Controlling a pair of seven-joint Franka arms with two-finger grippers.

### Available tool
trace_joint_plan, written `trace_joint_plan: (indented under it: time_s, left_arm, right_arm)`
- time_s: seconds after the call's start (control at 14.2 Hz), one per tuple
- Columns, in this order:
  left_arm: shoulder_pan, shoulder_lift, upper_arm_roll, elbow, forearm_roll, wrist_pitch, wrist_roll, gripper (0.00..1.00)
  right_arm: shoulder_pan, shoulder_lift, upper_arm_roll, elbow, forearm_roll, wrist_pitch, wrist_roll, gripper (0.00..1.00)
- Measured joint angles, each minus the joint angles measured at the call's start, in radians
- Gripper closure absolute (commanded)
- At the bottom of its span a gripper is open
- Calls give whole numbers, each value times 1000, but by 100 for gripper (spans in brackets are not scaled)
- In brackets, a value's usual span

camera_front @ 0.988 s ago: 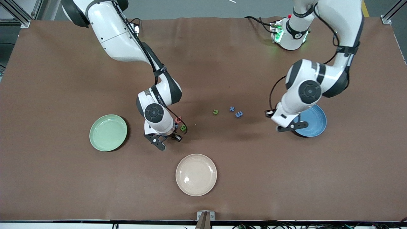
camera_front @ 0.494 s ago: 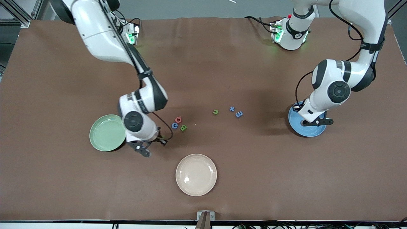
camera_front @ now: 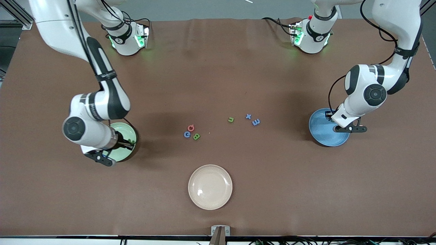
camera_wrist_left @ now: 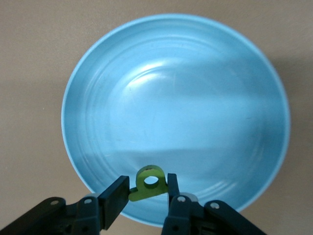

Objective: Sort upper and lower case letters into plates
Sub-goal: 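Open the left gripper over the blue plate while the right gripper releases N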

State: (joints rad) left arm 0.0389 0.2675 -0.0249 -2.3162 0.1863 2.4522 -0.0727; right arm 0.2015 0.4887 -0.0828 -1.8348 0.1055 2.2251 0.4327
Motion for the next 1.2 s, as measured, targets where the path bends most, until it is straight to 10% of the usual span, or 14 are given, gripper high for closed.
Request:
trace_joint_plan:
  time_s: [0.35, 0.56, 0.63, 0.78, 0.85, 1.2]
  left_arm:
    - [20, 60, 0, -1, 8, 77, 22, 84]
    - [22, 77, 0, -1, 9, 96, 36, 52]
    - [22, 77, 0, -1, 9, 96, 37, 30]
    - [22, 74, -2, 3, 9, 98, 37, 15]
    - [22, 68, -4, 8, 9, 97, 37, 11]
    - [24, -30, -117, 94, 8, -135, -11, 1]
  right_arm:
    - [-83, -20, 1, -187, 0, 139, -132, 99]
    - [-83, -21, 10, -225, 0, 169, -132, 97]
    - [-83, -21, 11, -234, 0, 175, -132, 91]
    - [-83, -21, 11, -244, 0, 178, -132, 15]
    - [-83, -22, 11, -245, 0, 178, -132, 0]
    - [-82, -42, 14, -216, 1, 144, -130, 0]
